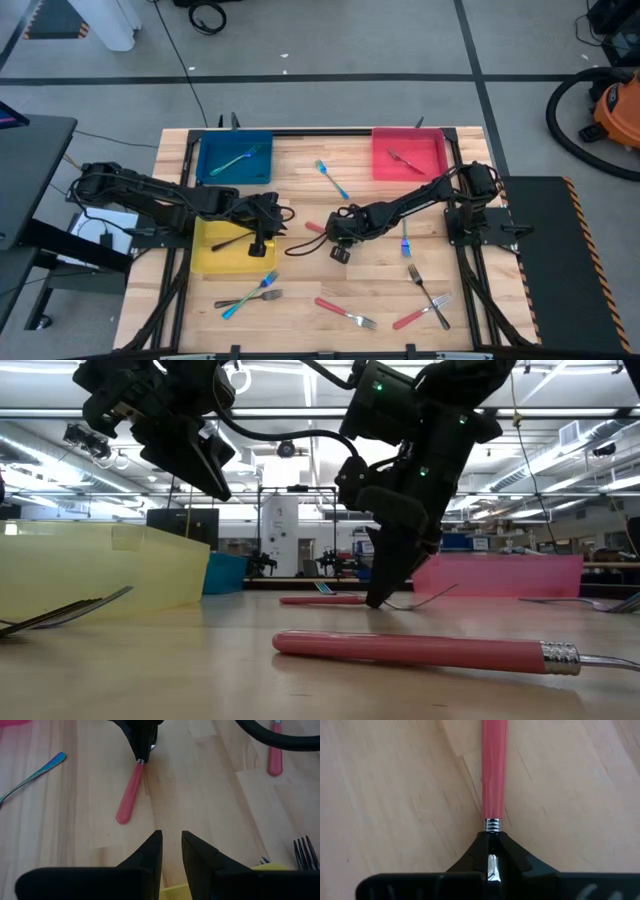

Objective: Sort silverware by color (type)
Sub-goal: Put the pink fork into the red bin

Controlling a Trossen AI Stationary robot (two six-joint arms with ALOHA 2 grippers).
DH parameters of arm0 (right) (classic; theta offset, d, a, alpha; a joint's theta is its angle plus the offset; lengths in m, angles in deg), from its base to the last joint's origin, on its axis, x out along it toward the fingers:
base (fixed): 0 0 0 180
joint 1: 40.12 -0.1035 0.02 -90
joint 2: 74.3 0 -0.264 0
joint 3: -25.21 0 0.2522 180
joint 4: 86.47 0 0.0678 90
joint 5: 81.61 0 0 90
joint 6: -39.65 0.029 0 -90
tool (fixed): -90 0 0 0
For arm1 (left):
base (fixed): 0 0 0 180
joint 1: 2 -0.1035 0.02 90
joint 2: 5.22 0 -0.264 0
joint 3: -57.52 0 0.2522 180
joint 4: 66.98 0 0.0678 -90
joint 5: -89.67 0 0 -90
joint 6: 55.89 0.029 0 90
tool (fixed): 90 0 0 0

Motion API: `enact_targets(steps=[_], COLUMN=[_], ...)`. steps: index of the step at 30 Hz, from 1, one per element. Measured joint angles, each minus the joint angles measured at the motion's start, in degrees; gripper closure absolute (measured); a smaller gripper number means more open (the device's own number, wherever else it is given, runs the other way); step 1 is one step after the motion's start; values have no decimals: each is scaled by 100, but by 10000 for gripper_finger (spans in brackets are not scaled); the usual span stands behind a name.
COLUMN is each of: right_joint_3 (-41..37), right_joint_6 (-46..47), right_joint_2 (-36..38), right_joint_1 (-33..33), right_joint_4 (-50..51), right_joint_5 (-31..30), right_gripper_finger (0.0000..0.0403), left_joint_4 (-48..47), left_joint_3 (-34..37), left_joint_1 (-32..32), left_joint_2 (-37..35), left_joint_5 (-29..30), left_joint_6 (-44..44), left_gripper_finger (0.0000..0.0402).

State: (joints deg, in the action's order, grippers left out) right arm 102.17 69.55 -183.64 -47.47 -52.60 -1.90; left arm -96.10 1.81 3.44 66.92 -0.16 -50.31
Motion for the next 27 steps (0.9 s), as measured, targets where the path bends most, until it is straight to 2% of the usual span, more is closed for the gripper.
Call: enact_targets(steps=[6, 13, 27], right_joint_3=[-33, -22, -15], right_joint_6=[-139, -430, -1294], right_joint_2=[225, 857, 2542], right_joint_1=[30, 255, 1679], right_joint_4=[161, 555, 2241], right_joint_5=[74, -106, -984], right_gripper_finger=[380, 383, 381], left_joint_4=[2, 1, -70], left_joint_3=[0, 0, 0], left_joint_1=[-11, -11, -11], left_joint_2=[0, 0, 0], left_joint_5=[2, 2, 2], left_joint_6=[3, -2, -192], left_gripper_finger=[328, 328, 329])
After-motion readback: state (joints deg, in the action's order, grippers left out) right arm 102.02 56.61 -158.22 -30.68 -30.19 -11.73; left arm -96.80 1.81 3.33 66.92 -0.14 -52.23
